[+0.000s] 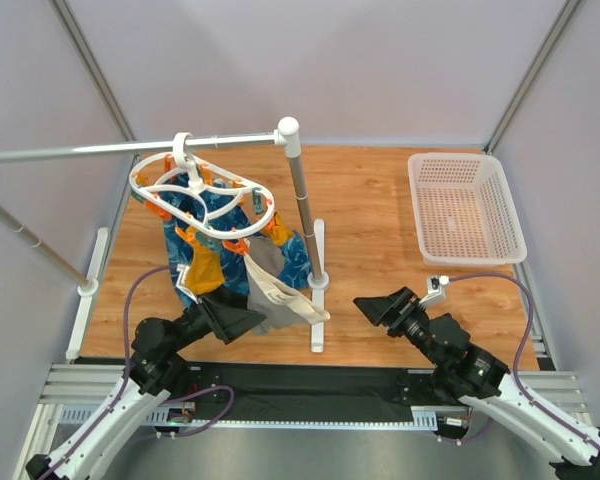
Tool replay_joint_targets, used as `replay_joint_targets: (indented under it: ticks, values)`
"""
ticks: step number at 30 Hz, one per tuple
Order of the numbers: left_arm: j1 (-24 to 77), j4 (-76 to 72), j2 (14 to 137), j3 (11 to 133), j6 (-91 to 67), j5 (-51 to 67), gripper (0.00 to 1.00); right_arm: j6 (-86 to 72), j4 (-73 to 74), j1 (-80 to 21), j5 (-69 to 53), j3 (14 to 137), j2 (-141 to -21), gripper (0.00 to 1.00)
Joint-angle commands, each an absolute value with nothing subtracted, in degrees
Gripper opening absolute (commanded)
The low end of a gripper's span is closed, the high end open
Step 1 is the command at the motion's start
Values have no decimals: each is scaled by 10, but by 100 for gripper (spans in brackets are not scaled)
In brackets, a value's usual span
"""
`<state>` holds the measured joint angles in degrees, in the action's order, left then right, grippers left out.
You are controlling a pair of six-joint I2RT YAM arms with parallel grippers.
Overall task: Clip the socks to the hanger
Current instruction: Reset both arms
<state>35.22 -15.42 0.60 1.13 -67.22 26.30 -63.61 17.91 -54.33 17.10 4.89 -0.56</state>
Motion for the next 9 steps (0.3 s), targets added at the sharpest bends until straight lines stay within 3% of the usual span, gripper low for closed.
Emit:
replay_joint_targets:
  ticks: [1, 9]
  values:
    - [354, -306, -74, -77, -704, 308, 100, -680, 188, -546, 219, -46, 35, 100]
    - [354, -282, -72, -75, -698, 311, 99, -724, 239, -546, 248, -47, 35, 100]
